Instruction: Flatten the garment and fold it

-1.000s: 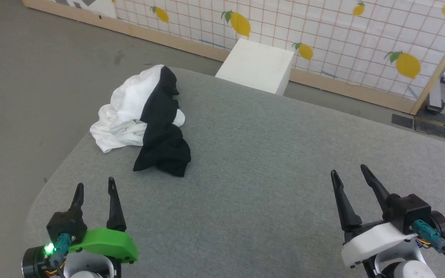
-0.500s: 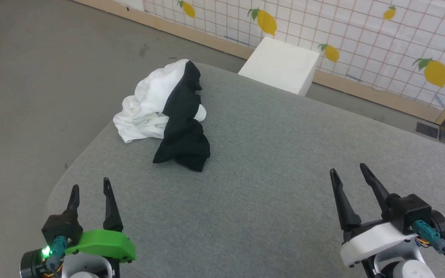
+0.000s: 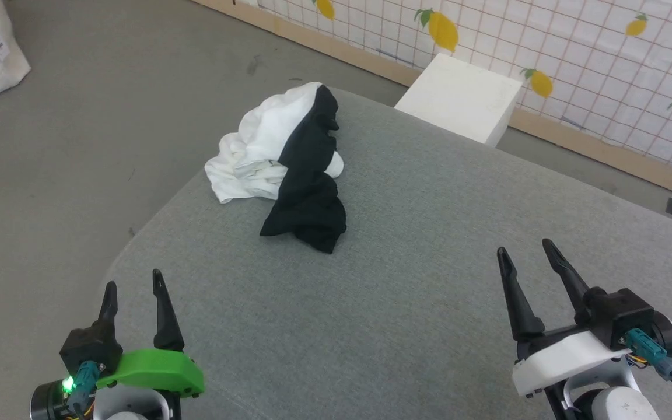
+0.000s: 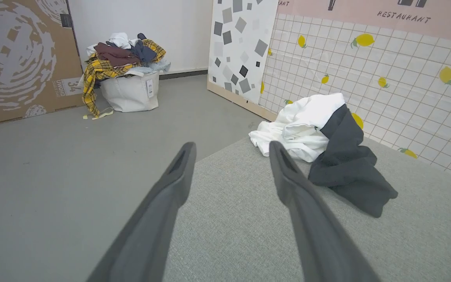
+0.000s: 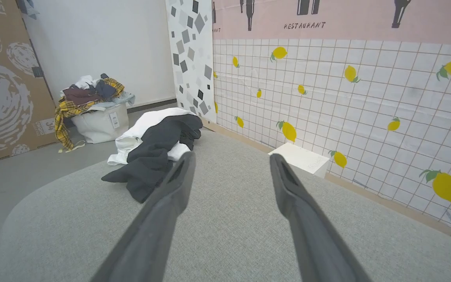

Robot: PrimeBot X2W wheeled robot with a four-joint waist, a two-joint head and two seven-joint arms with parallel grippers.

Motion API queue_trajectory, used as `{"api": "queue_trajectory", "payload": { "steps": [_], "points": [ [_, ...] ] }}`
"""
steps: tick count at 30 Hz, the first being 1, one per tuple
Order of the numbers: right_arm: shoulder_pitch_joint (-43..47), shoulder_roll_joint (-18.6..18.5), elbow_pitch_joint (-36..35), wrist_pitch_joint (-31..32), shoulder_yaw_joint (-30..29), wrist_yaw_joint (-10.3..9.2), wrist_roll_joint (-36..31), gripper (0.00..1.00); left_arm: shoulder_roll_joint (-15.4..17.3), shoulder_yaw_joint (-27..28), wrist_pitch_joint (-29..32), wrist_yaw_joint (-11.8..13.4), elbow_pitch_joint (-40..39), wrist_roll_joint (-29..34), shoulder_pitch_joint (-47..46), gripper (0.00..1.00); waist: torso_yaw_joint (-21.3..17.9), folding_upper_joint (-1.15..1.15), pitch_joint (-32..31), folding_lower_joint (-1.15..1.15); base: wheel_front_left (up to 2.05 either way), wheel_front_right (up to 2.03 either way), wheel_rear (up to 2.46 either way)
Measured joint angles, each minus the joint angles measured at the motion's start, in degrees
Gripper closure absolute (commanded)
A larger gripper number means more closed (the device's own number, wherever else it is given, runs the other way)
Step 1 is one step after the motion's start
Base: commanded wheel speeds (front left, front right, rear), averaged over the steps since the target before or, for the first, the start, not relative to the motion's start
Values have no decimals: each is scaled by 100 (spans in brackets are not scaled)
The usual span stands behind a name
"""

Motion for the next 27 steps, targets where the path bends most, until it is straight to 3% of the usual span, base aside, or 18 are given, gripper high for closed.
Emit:
{"api": "queue_trajectory", "payload": {
  "steps": [8, 14, 20, 21, 23, 24, 27],
  "points": [
    [-7, 1, 20, -58, 32, 1, 49, 0, 14, -42, -137, 74, 120, -109, -1, 0, 388, 0, -25, 0, 0, 0, 0],
    [-17, 9, -57, 12, 41, 0, 43, 0, 194, -192, -51, -190, 224, -149, -518, 0, 406, 0, 108, 0, 0, 0, 0],
    [-370, 10, -308, 244, 143, 0, -203, 0, 312, -266, 493, -571, 677, -416, -1937, 0, 283, 0, 504, 0, 0, 0, 0],
    [-580, 11, -430, 345, 236, 0, -339, 0, 397, -215, 846, -767, 978, -616, -2748, 0, 166, 0, 783, 0, 0, 0, 0],
    [-727, 14, -505, 411, 293, 0, -433, 0, 506, -163, 1102, -896, 1203, -788, -3299, 0, 60, 0, 1008, 0, 0, 0, 0],
    [-977, 8, -668, 503, 350, 0, -568, 0, 800, -130, 1501, -1071, 1475, -857, -4036, 0, -116, 0, 1374, 0, 0, 0, 0],
    [-1260, -27, -777, 528, 361, 0, -610, 0, 1057, -55, 1897, -1199, 1704, -950, -4721, 0, -323, 0, 1792, 1, 0, 0, 0]
  ]
}}
